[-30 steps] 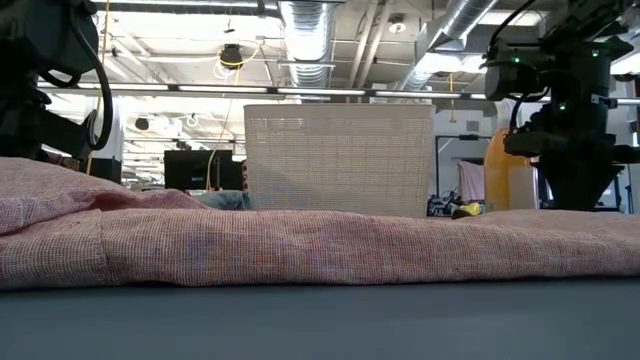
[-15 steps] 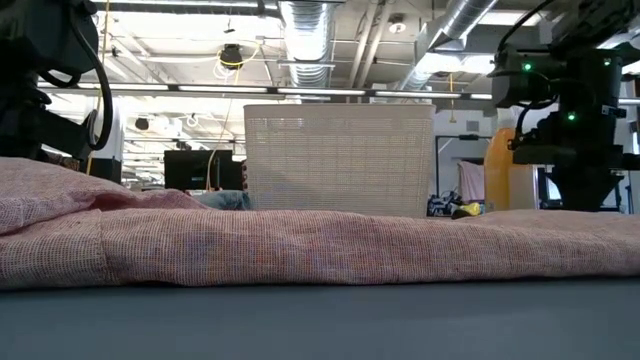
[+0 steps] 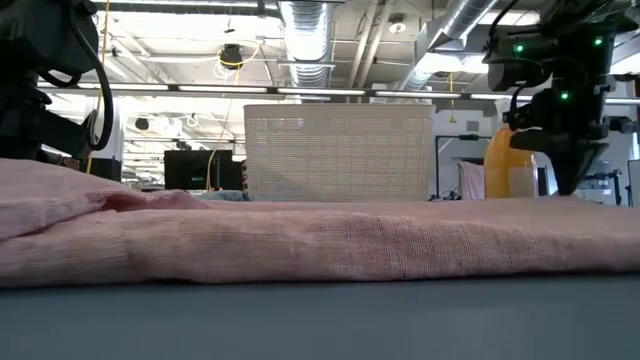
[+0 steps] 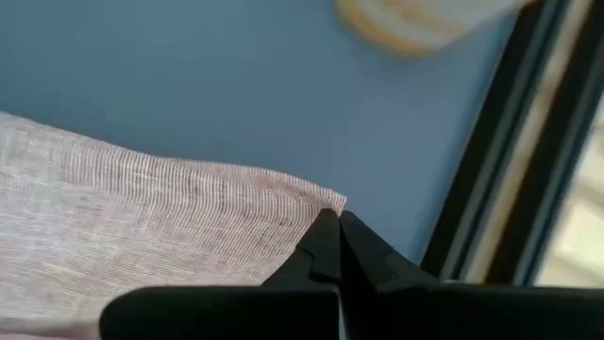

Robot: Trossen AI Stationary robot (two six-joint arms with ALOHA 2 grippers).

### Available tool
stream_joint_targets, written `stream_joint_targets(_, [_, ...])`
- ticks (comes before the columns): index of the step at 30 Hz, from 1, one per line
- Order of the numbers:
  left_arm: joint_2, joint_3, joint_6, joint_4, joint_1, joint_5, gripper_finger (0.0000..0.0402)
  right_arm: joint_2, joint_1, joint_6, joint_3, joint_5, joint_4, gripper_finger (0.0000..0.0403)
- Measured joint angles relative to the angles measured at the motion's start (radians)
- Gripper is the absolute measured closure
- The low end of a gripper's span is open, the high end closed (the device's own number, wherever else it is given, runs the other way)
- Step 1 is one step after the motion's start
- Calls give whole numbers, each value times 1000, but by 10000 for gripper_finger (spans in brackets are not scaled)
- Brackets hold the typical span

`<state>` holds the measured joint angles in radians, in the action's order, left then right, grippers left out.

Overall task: Fold Laundry from Bin
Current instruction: Fold the pink shirt

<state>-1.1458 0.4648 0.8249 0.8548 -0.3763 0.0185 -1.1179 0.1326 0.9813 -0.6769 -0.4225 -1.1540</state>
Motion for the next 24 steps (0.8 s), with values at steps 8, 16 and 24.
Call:
stream_joint_targets(8, [0,0,6,0,0,0,290,0,6,-30,0,36,0,334])
stream_joint_targets(16, [0,0,12,0,0,1,290,0,15,43,0,150,-16,254])
stream_joint_targets(24, [0,0,6,0,0,0,290,0,-24,127,67,129,186,222])
